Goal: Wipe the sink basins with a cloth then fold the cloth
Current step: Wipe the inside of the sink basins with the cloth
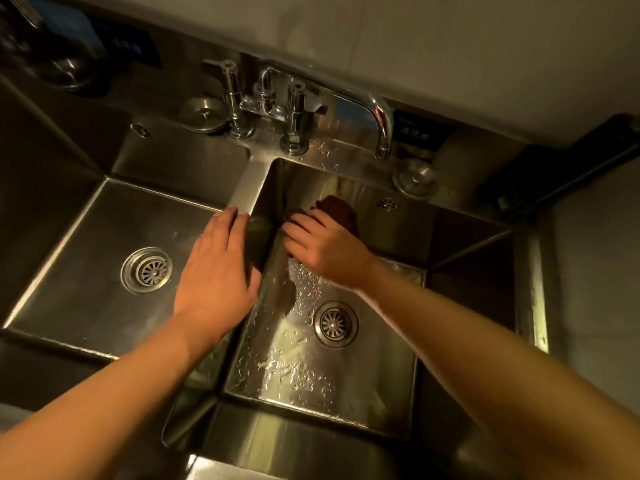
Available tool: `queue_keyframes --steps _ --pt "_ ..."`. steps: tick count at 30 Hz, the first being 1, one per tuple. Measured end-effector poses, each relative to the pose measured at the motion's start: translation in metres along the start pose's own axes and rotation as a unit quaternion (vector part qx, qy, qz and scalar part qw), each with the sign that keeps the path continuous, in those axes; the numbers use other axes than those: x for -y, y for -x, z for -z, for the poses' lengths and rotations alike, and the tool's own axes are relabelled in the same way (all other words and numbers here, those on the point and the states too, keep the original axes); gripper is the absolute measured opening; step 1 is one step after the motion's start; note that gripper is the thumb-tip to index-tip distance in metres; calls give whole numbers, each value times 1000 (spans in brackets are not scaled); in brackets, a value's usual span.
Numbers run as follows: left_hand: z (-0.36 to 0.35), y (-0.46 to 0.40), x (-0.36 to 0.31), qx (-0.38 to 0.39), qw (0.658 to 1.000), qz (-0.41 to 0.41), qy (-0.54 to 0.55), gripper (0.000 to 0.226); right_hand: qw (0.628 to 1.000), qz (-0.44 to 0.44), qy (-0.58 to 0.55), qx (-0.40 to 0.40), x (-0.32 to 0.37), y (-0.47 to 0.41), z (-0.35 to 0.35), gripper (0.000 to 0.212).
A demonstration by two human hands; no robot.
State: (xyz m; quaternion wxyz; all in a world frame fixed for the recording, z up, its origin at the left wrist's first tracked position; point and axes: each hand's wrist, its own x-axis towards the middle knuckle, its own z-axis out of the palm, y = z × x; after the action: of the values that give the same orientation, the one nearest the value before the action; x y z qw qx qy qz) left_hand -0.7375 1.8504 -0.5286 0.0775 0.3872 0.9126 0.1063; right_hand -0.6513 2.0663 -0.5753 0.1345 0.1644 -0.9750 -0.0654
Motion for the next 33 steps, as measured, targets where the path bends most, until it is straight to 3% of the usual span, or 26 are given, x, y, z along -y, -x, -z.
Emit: queue_keyframes --steps 2,5,11,15,17,20,24,29,33 --pt "-1 0 0 5 1000 1 -2 86 997 64 53 -1 -23 -12 -8 27" --pt "-3 -2 0 14 1000 -3 -16 90 985 103 123 61 -52 -28 -22 27" --pt "-4 -1 2 32 997 -53 -40 96 965 73 186 168 -68 -12 -34 48" --pt "-2 -2 4 39 997 -69 -20 95 929 94 258 249 -84 56 -18 53" --pt "-1 -2 3 39 997 -64 -11 96 922 63 254 286 -92 97 -9 53" --pt "-1 -3 2 40 997 -60 0 97 937 -3 216 275 -100 144 7 41" --pt "1 -3 3 42 997 -60 5 99 942 -7 202 267 -106 163 14 36" --pt "-2 -2 5 42 997 -58 -4 97 941 64 194 269 -94 109 -34 51" --pt "-7 -4 6 32 998 -60 -2 95 940 113 198 255 -67 35 -84 44"
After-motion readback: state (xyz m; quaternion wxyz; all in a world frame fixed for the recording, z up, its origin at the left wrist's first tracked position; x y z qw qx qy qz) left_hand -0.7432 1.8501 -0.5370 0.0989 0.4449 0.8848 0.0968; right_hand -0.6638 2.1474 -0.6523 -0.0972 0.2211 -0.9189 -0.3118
